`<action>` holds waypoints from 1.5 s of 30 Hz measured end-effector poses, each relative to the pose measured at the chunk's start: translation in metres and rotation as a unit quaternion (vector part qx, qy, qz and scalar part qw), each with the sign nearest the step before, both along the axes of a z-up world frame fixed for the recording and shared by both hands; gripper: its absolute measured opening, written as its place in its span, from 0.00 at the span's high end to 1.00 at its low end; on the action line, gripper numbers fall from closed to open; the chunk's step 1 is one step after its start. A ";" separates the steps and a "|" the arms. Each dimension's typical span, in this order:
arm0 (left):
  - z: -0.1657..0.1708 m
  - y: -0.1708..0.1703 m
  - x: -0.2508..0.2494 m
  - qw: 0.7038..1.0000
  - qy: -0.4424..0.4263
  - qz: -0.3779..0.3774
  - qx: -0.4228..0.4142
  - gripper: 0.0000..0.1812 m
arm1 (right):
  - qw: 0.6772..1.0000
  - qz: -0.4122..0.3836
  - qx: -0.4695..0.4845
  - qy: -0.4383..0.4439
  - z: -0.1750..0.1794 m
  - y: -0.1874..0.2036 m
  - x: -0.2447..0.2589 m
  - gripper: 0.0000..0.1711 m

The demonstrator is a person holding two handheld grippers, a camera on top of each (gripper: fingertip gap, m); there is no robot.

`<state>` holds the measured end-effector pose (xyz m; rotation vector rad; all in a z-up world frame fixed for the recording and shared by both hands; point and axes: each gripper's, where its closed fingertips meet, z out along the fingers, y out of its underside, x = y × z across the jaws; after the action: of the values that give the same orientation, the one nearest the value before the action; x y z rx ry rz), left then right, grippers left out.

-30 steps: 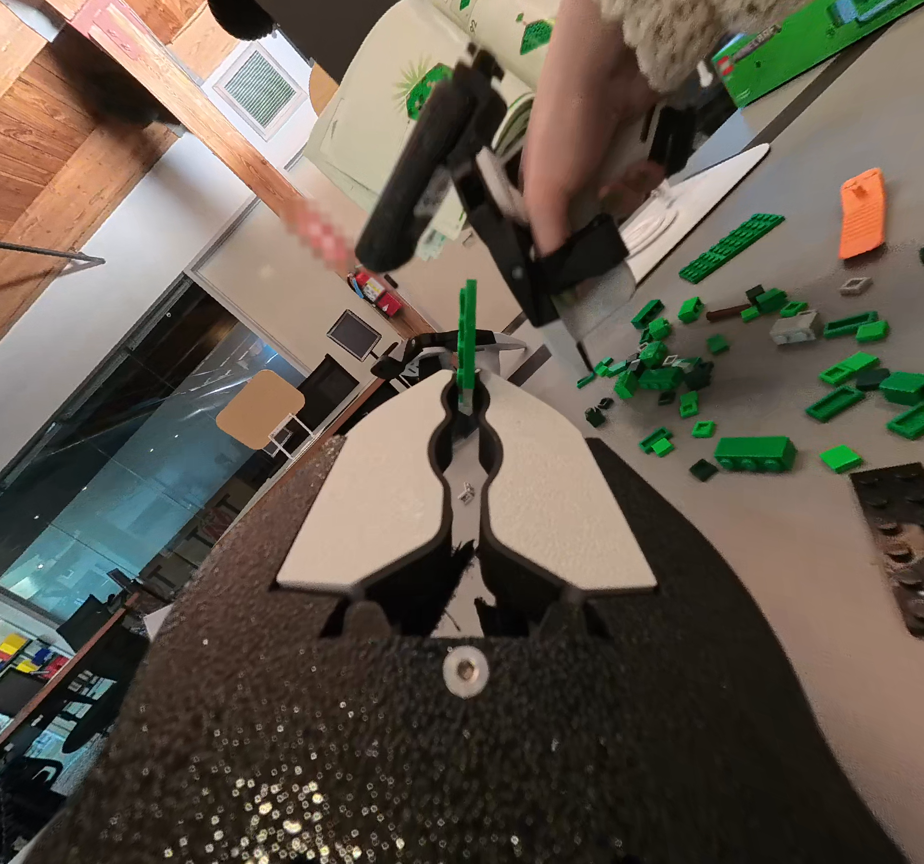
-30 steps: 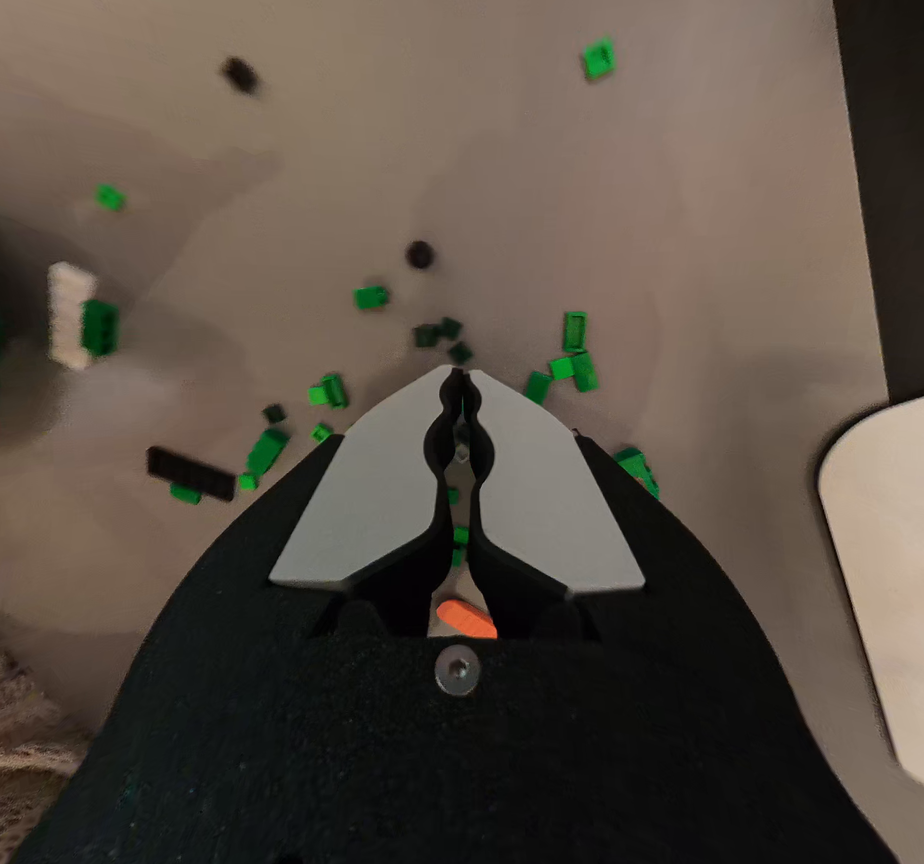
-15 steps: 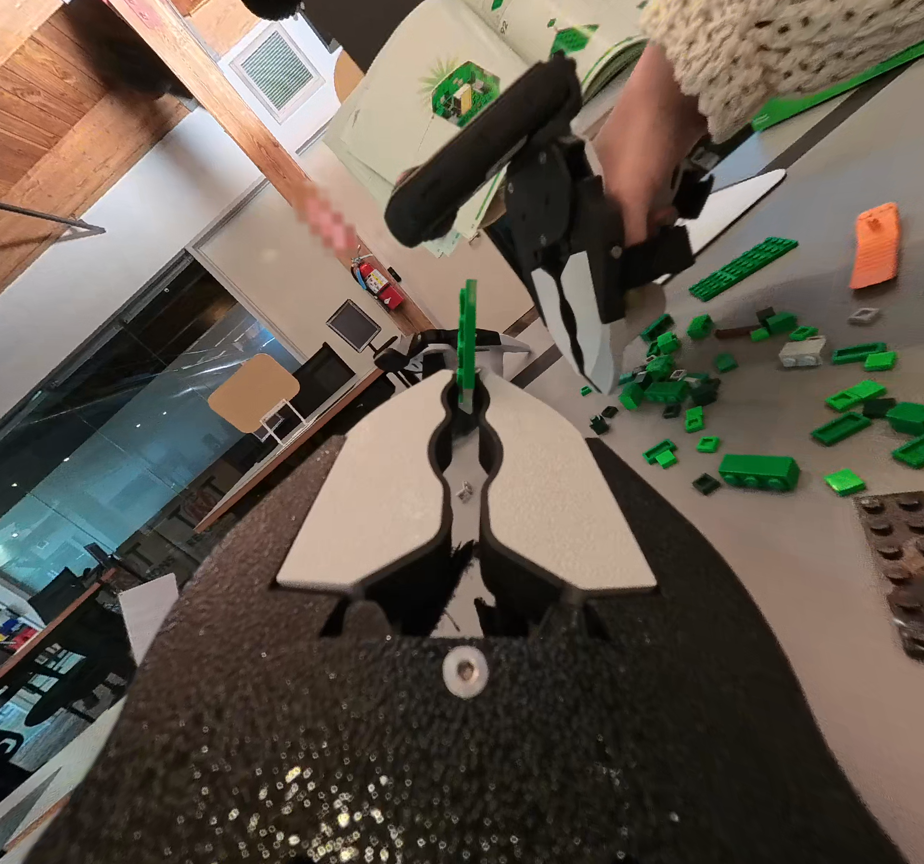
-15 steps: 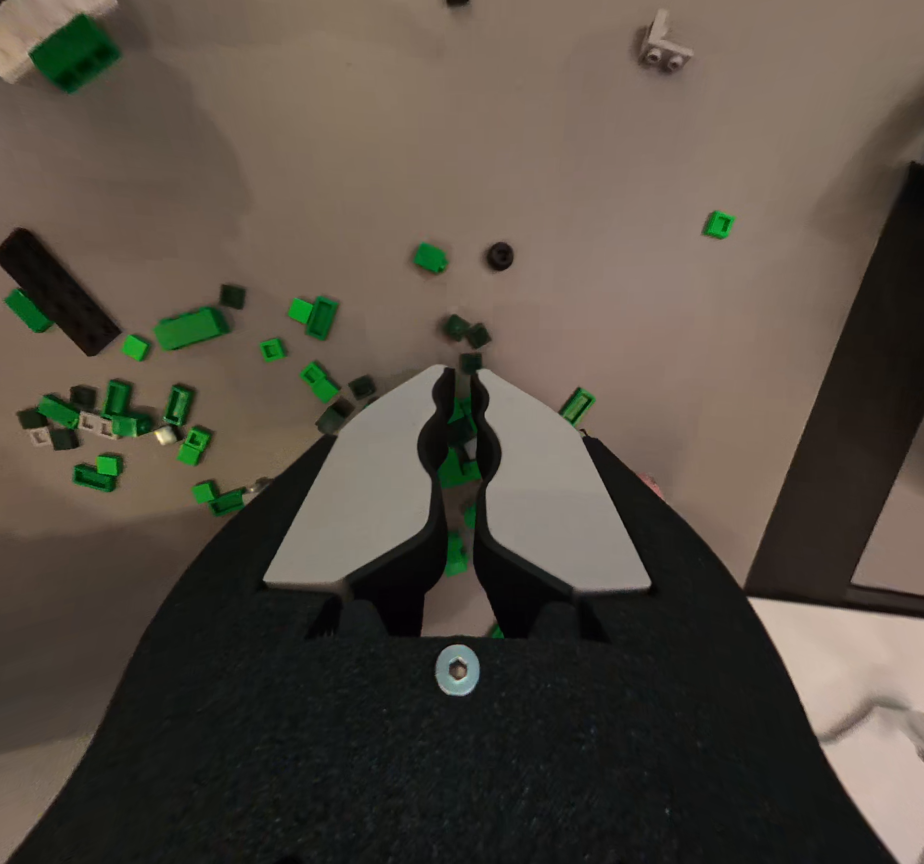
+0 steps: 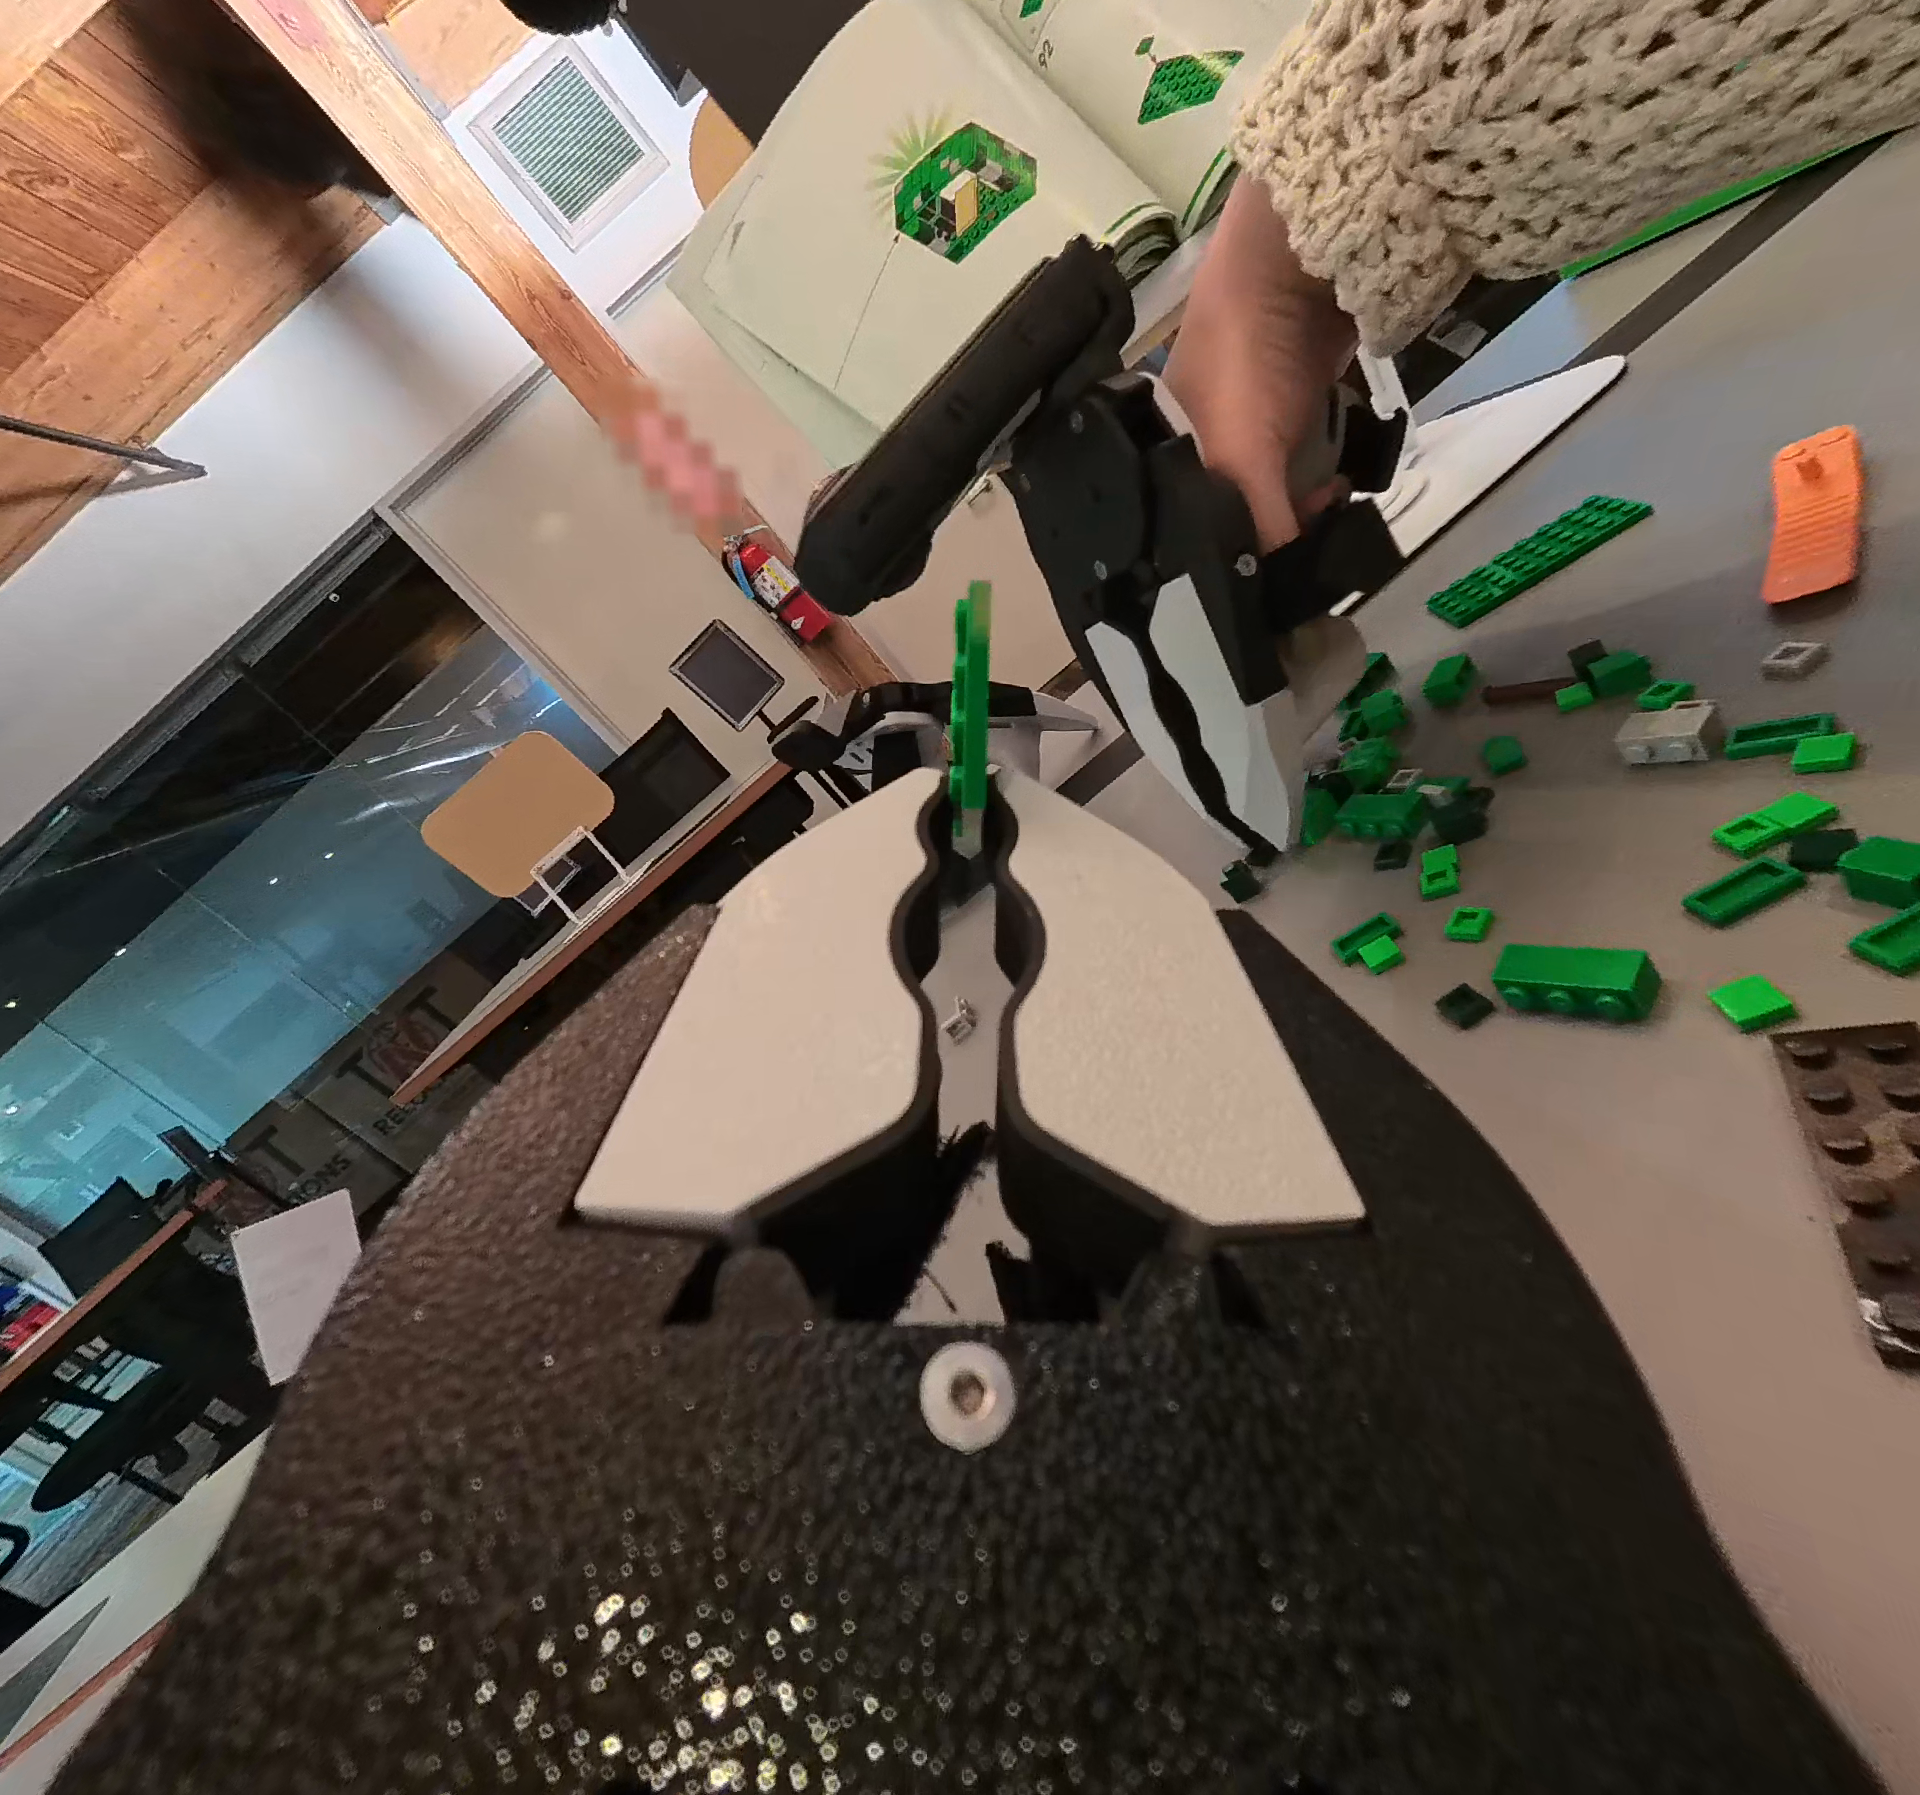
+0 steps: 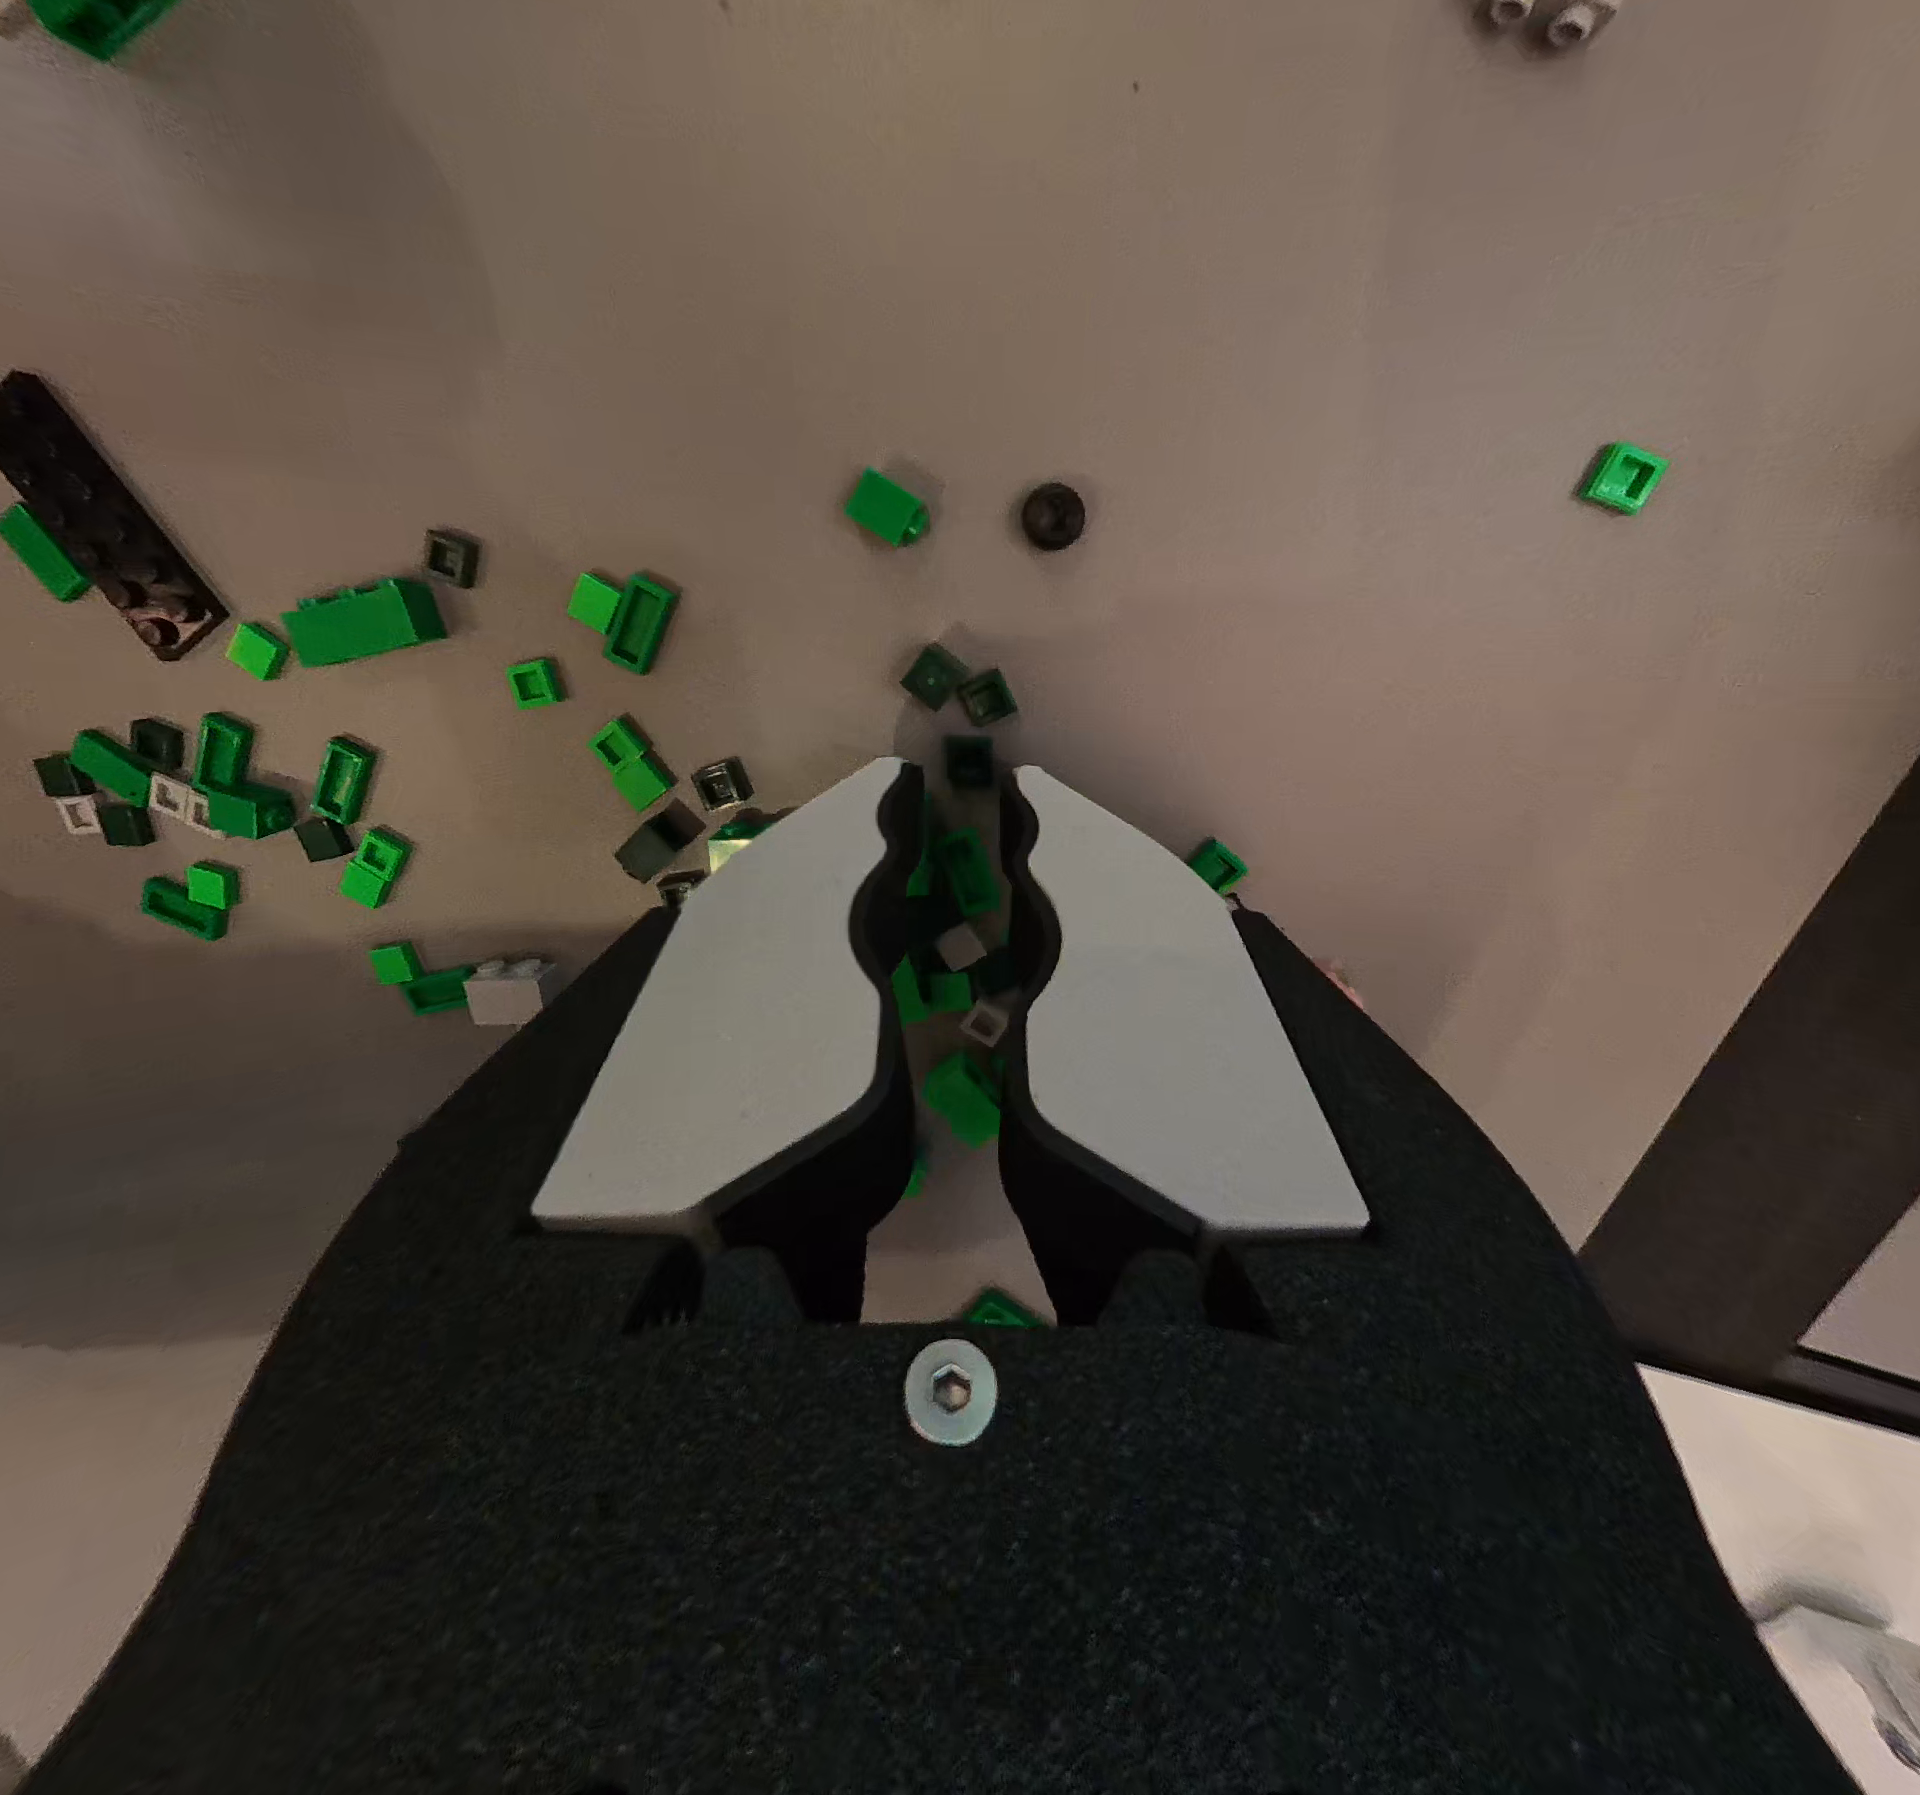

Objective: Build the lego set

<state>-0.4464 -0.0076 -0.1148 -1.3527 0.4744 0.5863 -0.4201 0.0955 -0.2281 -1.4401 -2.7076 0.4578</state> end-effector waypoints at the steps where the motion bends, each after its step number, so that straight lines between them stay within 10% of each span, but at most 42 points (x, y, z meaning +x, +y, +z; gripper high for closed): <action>1: 0.000 0.000 0.000 1.000 0.000 0.000 0.000 0.98 | 1.000 -0.001 0.001 0.003 0.000 0.000 0.000 0.93; 17: 0.004 -0.002 0.005 1.000 0.021 -0.003 0.005 0.98 | 0.992 0.004 0.005 0.129 0.033 -0.031 0.027 0.96; 28: -0.014 -0.018 0.125 0.963 0.186 -0.193 -0.015 0.98 | 0.981 0.037 0.062 0.182 0.079 -0.110 0.123 0.96; 39: -0.041 -0.025 0.161 0.930 0.263 -0.252 -0.055 0.98 | 0.992 0.001 0.026 0.124 0.062 -0.119 0.155 0.96; 45: -0.040 -0.012 0.141 0.941 0.277 -0.187 -0.051 0.98 | 0.983 -0.021 0.097 -0.151 0.030 -0.094 0.234 0.96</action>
<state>-0.3055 -0.0195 -0.1543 -1.1385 1.2072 0.6266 -0.1859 0.0014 -0.1984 -1.6228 -2.8379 -0.0336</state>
